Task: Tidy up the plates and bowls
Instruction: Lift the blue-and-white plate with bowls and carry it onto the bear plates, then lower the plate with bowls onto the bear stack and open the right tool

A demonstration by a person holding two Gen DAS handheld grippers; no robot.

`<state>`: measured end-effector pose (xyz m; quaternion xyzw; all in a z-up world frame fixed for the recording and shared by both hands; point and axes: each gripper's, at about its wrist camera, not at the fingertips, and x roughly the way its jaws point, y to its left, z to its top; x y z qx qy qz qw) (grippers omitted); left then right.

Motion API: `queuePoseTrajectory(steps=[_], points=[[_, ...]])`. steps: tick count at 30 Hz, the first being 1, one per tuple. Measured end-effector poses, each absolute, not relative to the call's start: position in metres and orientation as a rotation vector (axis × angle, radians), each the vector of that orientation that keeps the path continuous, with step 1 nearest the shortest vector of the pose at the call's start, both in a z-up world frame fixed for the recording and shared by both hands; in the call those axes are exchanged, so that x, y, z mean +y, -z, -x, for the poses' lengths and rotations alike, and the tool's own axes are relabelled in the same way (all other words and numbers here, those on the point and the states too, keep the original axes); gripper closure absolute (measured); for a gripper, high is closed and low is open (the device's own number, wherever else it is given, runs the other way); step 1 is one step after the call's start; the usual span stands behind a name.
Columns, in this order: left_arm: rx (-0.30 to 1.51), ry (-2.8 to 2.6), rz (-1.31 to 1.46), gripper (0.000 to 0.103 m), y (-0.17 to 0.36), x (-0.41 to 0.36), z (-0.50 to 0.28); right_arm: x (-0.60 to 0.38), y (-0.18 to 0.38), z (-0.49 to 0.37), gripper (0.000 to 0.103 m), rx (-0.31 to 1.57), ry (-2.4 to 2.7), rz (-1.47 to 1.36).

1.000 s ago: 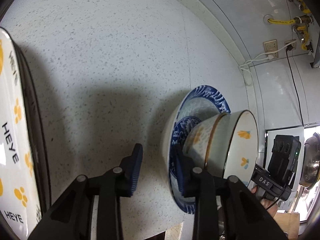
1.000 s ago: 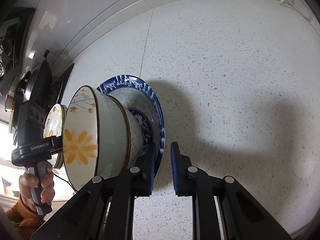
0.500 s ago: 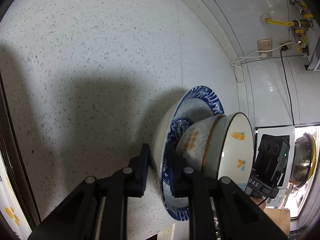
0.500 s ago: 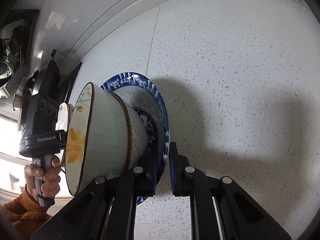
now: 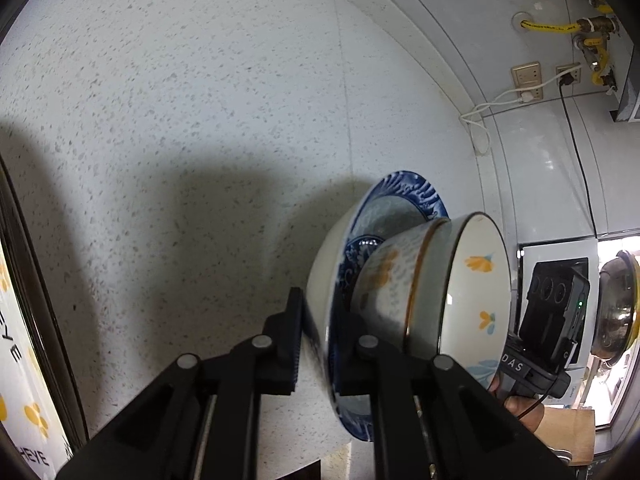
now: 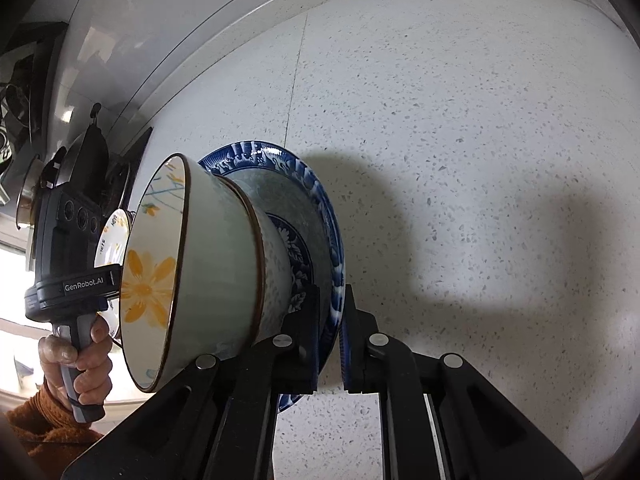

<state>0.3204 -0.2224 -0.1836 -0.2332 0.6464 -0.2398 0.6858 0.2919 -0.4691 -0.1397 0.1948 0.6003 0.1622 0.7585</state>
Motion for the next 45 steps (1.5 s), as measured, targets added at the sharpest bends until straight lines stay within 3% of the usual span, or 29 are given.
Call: queuePoseTrajectory(steps=[8,15,21,27,34,42,44,45], points=[[1.396,0.570,0.547,0.093,0.143,-0.203,-0.322,-0.462,0.098,-0.296,0.094,1.263,-0.308,-0.406],[1.316,0.474,0.576,0.092,0.104,-0.106,-0.306,-0.390,0.070,-0.309,0.094,1.232,-0.415,-0.353],[1.279,0.347,0.570,0.092,0.088,0.000,-0.283,-0.292,0.076,-0.317,0.094,1.244,-0.573,-0.333],[1.311,0.251,0.599,0.093,0.111,0.079,-0.277,-0.214,0.111,-0.318,0.094,1.311,-0.647,-0.327],[1.355,0.296,0.595,0.093,0.139,0.093,-0.280,-0.202,0.129,-0.304,0.094,1.337,-0.583,-0.343],[1.277,0.313,0.472,0.090,0.120,0.077,-0.293,-0.213,0.118,-0.289,0.093,1.298,-0.485,-0.362],[1.251,0.320,0.445,0.090,0.113,0.080,-0.293,-0.222,0.109,-0.284,0.087,1.259,-0.457,-0.377],[1.232,0.323,0.430,0.090,0.108,0.081,-0.291,-0.221,0.104,-0.282,0.073,1.239,-0.428,-0.372]])
